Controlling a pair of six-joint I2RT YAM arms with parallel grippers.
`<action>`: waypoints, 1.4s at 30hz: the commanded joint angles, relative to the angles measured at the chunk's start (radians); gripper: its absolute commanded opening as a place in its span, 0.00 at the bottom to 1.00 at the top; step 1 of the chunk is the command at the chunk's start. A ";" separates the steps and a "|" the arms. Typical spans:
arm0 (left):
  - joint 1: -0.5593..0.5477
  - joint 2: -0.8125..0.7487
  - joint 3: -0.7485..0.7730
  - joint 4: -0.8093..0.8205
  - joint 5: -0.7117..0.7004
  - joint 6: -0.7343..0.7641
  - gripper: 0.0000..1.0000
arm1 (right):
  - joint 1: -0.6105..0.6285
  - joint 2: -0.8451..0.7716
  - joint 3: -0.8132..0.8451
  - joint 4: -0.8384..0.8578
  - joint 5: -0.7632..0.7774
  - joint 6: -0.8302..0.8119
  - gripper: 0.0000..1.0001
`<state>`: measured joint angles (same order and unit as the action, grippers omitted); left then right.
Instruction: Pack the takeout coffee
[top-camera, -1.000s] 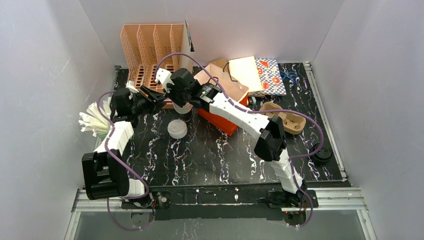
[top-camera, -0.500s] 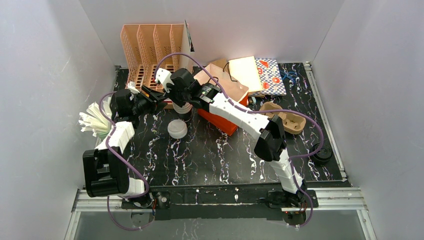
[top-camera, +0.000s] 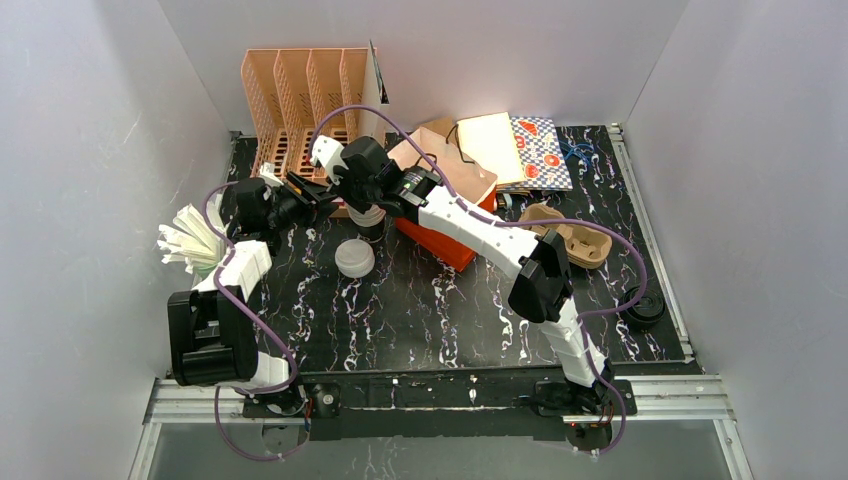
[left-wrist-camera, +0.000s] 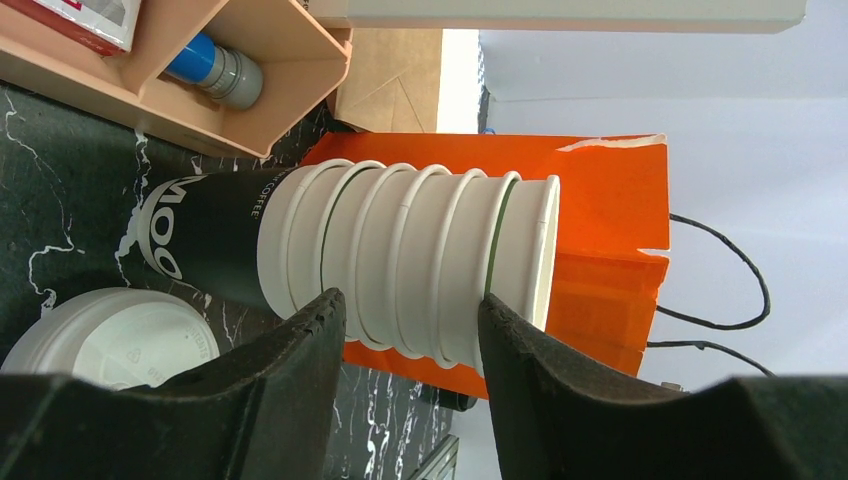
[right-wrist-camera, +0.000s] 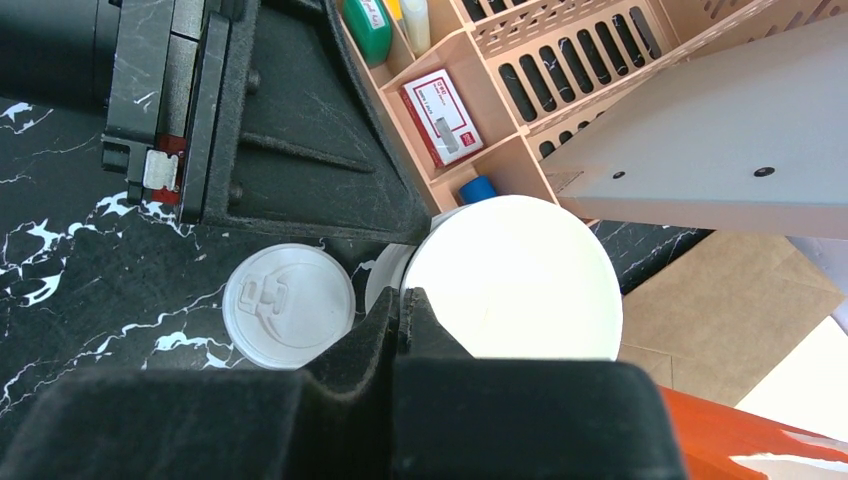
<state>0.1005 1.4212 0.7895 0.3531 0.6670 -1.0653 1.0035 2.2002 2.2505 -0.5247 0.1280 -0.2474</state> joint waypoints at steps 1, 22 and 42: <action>-0.016 0.021 0.005 -0.079 -0.014 0.057 0.48 | 0.010 -0.046 0.024 0.068 -0.004 -0.019 0.01; -0.036 -0.020 0.057 -0.229 -0.104 0.153 0.47 | 0.063 -0.101 0.084 0.088 0.160 -0.135 0.01; -0.038 -0.106 0.267 -0.515 -0.150 0.329 0.56 | 0.287 -0.423 -0.112 0.176 0.343 -0.312 0.01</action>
<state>0.0677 1.3975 0.9764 -0.0158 0.5373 -0.8310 1.2133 1.9045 2.2311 -0.4049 0.4217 -0.5537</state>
